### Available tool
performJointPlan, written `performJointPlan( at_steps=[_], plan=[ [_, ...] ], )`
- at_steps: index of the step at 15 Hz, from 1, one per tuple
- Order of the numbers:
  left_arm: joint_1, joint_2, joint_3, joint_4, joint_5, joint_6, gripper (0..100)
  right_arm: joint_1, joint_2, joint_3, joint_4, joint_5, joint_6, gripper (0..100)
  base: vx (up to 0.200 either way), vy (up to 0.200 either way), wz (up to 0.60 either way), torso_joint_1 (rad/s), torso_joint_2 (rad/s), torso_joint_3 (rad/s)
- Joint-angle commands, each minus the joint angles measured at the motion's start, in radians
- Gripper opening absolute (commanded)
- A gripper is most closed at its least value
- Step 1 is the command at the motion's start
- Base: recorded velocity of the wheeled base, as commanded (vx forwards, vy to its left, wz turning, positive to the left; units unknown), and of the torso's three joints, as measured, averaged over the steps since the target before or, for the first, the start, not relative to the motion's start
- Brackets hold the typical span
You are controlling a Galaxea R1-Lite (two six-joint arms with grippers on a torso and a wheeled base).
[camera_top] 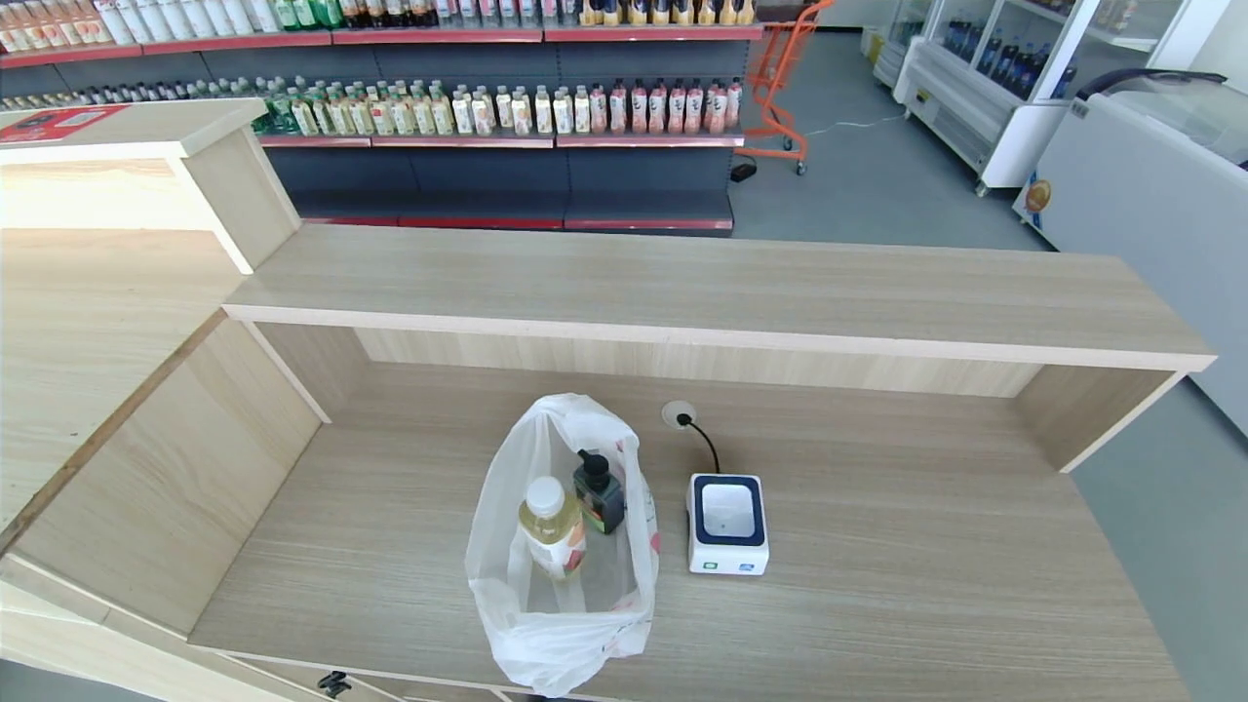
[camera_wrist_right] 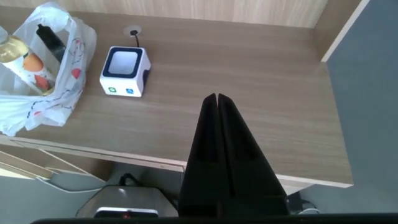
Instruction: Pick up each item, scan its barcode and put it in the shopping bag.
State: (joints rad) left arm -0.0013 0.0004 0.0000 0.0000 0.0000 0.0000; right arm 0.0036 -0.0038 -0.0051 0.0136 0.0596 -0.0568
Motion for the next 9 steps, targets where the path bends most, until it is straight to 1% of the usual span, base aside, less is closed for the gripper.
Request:
performJointPlan(
  at_steps=[1,9],
  plan=[
    [0.001,0.0,0.0,0.0,0.0,0.0,100,0.001,0.004,0.001,0.0,0.0,0.002,0,0.0,0.0,0.0,0.0,0.0,0.0],
    [0.001,0.0,0.0,0.0,0.0,0.0,100,0.001,0.004,0.001,0.0,0.0,-0.001,0,0.0,0.0,0.0,0.0,0.0,0.0]
  ],
)
